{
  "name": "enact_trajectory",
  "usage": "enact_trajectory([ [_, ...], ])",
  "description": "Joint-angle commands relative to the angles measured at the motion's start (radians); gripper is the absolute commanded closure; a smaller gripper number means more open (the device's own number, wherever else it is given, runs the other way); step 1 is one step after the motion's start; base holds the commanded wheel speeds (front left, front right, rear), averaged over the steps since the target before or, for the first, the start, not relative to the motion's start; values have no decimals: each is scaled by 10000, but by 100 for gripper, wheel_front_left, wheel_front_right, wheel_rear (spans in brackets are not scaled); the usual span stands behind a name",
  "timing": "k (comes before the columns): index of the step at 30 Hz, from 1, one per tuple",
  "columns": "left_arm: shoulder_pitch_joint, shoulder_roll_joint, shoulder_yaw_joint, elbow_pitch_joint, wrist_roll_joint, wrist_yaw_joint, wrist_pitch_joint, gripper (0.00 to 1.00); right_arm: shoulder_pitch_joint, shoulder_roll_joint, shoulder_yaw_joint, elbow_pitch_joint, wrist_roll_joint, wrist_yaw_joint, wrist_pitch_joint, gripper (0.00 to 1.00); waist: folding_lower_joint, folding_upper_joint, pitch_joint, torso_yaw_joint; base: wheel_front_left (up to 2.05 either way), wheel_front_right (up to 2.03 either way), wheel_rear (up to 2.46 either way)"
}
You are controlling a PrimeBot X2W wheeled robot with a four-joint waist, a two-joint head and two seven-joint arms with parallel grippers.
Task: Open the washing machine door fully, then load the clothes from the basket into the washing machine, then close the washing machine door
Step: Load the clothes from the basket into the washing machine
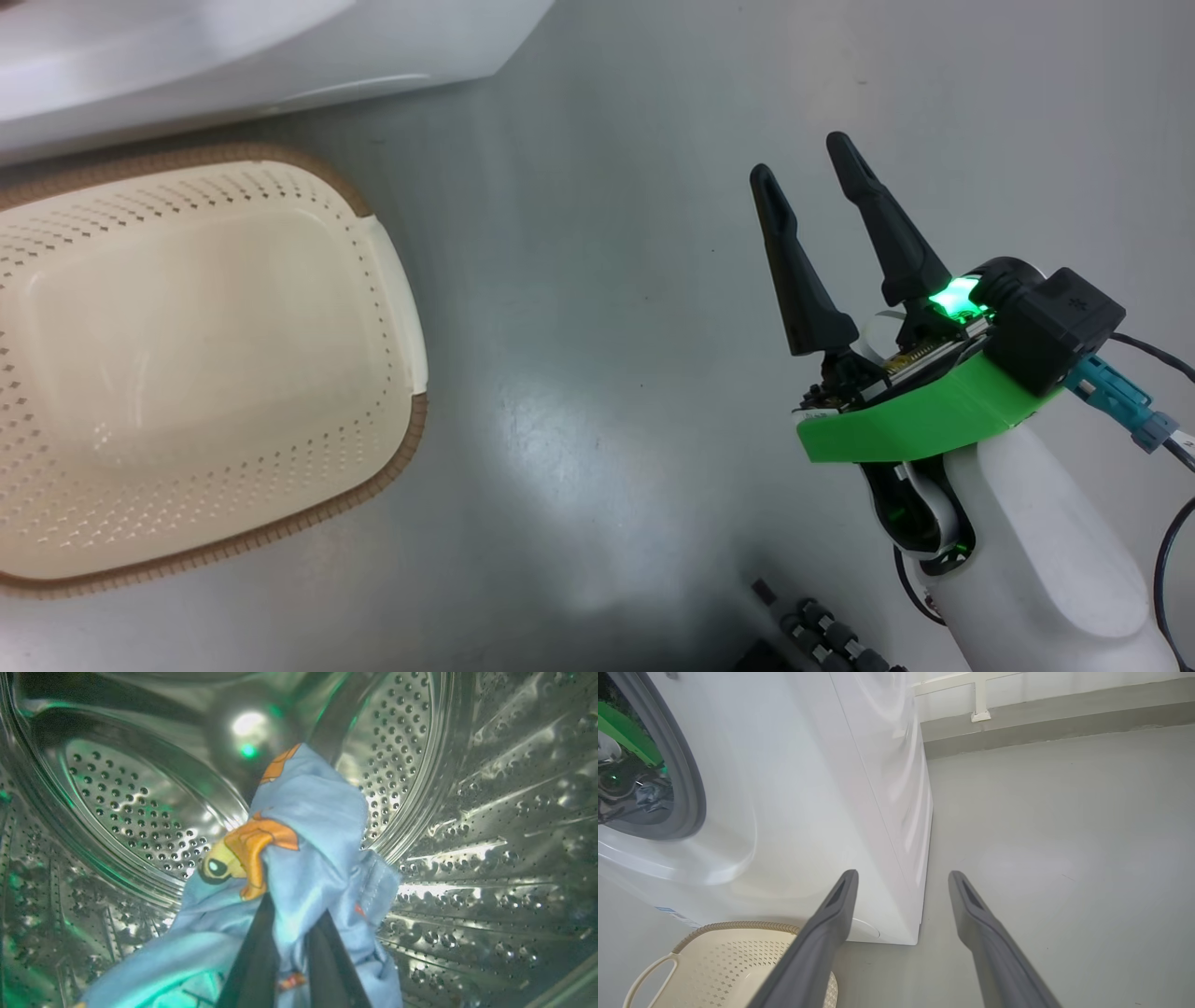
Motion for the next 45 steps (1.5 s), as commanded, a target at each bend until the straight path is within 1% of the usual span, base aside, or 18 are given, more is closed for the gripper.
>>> enact_trajectory([
  [1,271,523,66,-129,93,15,-51,85,265,43,196,-186,77,73,-80,0,-1,0,-27,-20,0,0,0],
  [2,303,512,86,28,75,27,-51,67,276,50,192,-186,76,73,-80,0,-1,0,-49,-21,0,0,0],
  [3,306,510,74,199,88,36,-51,14,284,55,190,-183,75,73,-80,0,-1,0,-68,-17,0,0,0],
  [4,279,512,43,310,118,39,-51,0,287,58,184,-183,75,73,-80,0,-1,0,-77,-10,0,0,0],
  [15,18,246,-348,2102,222,44,-51,0,338,-11,23,-165,43,73,-80,0,-1,0,-489,313,0,0,0],
  [22,231,-16,-384,2327,-3,-14,-51,0,332,-115,-90,-163,28,73,-80,0,-1,0,-688,533,0,0,0],
  [31,2133,-638,155,550,-696,-100,-51,0,583,-352,-382,-158,-21,73,-80,0,-1,0,-1369,900,0,0,0],
  [39,4041,-1099,504,-1171,-728,-136,-51,0,834,-574,-503,-113,-51,73,-80,0,-1,0,-1982,1173,0,0,0],
  [41,4240,-1148,527,-1341,-706,-140,-51,0,864,-600,-511,-111,-53,73,-80,0,-1,0,-2055,1197,0,0,0],
  [45,4954,-1439,712,-2069,-733,-152,-51,0,1023,-709,-571,-80,-61,73,-80,0,-1,0,-2377,1327,0,0,0],
])
